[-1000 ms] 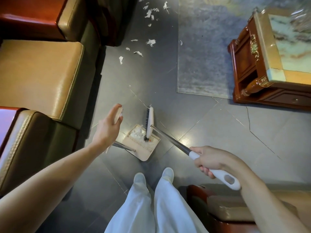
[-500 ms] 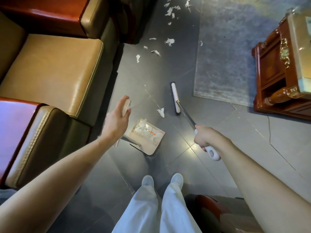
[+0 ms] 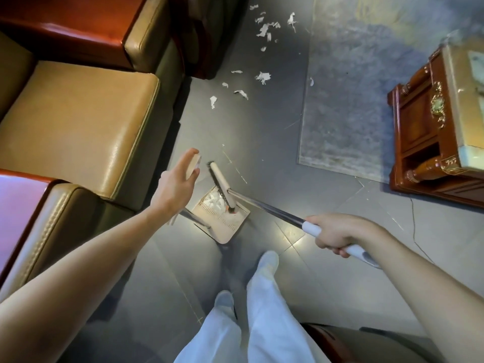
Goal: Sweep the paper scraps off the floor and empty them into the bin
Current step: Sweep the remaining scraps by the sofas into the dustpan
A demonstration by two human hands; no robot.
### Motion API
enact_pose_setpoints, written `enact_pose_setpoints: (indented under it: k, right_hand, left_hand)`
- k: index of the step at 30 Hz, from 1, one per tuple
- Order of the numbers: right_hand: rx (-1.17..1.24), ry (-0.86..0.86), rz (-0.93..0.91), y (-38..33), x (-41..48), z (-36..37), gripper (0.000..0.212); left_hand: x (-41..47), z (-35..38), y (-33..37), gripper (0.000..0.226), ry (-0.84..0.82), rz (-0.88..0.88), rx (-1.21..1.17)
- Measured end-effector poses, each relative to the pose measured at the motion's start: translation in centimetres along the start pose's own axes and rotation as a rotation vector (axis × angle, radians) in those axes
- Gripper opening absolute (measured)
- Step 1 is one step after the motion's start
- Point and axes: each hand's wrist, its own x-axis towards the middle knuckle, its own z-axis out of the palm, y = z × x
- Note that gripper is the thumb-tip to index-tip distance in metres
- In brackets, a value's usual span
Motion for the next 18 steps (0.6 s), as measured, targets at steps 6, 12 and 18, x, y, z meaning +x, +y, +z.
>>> enact_pose_setpoints:
  k: [6,12,18]
  right_hand:
    - [0.026,0.149,0.016,0.8,3.1,-6.4,0.048]
    - [0.067,0.206,0.048,-2.0,6.2,-14.2,0.019]
    - [0.122,0.141,0.096,-6.4,10.2,-17.6,0.017]
  left_hand:
    - [6.2,-1.3,2.4,0.039,0.02,-0.017,0.046]
    - [12.7,-2.2,4.9,0.039,0.024,-0.052,0.078]
    - [18.4,-3.5,5.5,0.041,0.021,-0.087,0.131]
